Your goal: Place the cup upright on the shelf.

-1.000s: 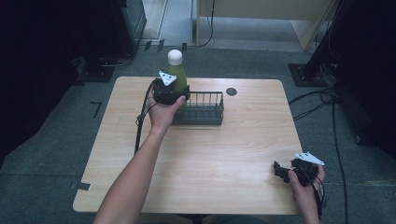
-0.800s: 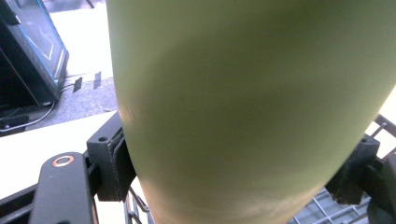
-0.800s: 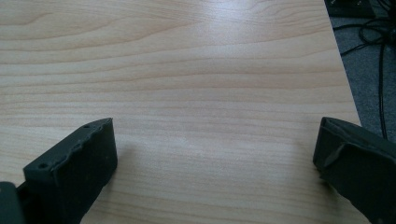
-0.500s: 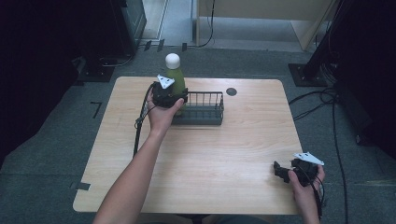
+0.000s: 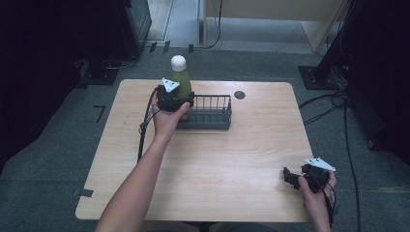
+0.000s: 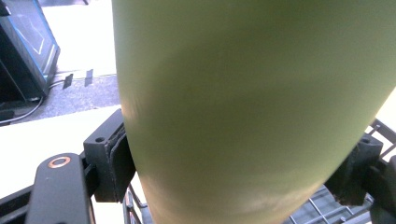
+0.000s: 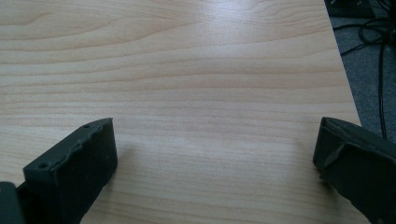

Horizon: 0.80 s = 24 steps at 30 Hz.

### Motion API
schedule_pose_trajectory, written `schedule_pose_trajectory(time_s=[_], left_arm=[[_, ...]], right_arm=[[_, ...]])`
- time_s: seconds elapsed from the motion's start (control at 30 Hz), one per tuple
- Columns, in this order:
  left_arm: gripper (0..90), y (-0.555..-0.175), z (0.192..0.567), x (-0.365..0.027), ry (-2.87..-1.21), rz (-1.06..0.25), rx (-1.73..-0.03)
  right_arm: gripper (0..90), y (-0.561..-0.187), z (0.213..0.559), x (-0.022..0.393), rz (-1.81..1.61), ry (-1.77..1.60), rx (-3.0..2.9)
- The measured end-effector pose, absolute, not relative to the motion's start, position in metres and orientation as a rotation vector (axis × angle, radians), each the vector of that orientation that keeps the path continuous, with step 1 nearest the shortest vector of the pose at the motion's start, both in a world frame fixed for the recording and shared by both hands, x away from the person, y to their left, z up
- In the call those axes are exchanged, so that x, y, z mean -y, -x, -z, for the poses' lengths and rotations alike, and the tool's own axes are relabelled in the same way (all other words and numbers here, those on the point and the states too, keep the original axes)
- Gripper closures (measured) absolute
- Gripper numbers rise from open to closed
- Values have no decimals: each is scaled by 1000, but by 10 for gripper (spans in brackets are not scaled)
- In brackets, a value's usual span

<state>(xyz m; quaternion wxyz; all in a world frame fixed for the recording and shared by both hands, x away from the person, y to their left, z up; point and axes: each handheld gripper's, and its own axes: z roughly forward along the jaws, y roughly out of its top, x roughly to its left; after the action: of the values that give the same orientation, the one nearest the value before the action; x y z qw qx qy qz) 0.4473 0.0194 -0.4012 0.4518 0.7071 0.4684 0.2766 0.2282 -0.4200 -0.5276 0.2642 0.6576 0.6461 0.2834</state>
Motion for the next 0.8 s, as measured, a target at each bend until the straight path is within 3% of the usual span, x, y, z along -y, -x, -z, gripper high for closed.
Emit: schedule_pose_trajectory(time_s=[0.37, 0.8], left_arm=[[100, -447, 398, -27, -1755, -649, -1164], [54, -436, 390, -40, -1741, -622, -1144]], right_arm=[[0, -228, 528, 420, -765, -1777, -1747], [0, -228, 528, 420, -766, -1777, -1746]])
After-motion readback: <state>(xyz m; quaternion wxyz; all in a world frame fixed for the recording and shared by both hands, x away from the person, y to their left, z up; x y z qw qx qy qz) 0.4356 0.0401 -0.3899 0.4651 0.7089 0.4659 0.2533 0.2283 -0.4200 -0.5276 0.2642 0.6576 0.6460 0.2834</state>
